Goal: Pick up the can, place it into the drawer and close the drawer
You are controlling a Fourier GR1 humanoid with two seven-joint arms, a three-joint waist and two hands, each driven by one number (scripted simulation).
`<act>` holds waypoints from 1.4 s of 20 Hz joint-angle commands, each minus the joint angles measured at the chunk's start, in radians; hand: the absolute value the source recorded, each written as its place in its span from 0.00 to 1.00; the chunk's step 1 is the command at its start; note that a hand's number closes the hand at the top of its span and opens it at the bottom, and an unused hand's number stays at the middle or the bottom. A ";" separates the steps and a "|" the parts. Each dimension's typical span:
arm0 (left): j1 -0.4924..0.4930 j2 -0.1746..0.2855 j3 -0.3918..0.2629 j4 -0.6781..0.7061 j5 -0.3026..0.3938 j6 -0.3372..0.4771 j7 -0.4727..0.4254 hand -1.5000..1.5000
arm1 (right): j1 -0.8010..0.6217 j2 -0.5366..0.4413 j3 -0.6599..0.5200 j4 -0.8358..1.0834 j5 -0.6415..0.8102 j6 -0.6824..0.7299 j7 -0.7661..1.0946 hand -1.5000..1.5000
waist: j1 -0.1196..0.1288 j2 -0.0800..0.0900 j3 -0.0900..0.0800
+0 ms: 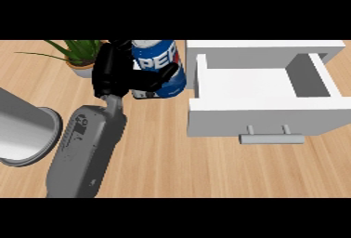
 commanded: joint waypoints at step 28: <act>-0.661 -0.004 -0.188 0.724 0.342 0.262 -0.197 1.00 | -0.087 0.029 0.038 -0.024 0.026 -0.019 0.037 0.00 | -0.053 0.012 0.001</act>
